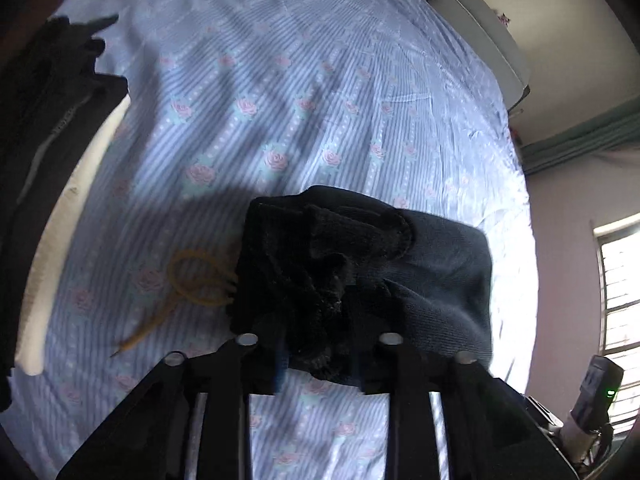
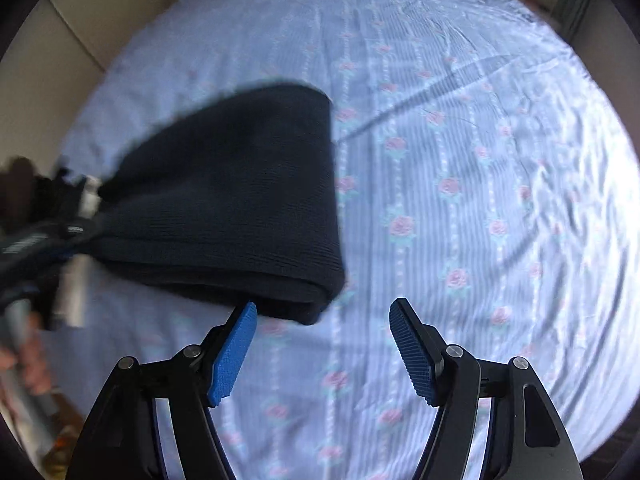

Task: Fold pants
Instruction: 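Grasp the folded bundle with the left tool while the right tool tucks its edge, then grip the black sweatpants bundle with both tools and lift it off the sheet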

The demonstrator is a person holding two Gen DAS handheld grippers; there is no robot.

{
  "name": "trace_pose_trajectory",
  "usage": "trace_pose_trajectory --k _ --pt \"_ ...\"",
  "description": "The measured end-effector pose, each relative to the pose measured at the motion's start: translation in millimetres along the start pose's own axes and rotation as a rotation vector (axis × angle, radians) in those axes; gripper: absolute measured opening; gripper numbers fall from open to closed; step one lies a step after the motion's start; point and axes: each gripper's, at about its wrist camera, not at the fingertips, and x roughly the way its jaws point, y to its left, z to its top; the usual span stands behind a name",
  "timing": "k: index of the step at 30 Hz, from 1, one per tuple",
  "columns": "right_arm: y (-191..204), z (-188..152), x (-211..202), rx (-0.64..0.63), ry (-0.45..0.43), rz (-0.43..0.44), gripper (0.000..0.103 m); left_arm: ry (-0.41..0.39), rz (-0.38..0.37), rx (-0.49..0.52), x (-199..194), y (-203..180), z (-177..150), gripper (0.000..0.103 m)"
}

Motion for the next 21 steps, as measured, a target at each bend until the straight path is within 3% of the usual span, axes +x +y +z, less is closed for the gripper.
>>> trace_pose_trajectory --k 3,8,10,16,18,21 --pt "-3 11 2 0.021 -0.022 0.063 0.07 -0.018 0.053 0.049 -1 -2 0 0.053" --pt "-8 37 34 0.055 0.02 0.152 0.07 0.004 0.051 0.045 2 6 2 0.066" --pt "-10 40 49 0.074 0.059 0.187 0.07 0.021 0.013 0.042 3 8 4 0.066" --pt "-2 37 67 0.056 0.096 0.153 0.07 0.085 -0.104 0.025 8 8 13 0.07" --pt "0 38 71 0.047 0.098 0.15 0.071 0.092 -0.117 0.022 11 5 16 0.081" --pt "0 40 71 0.067 0.109 0.16 0.072 0.125 -0.109 0.027 18 1 19 0.082"
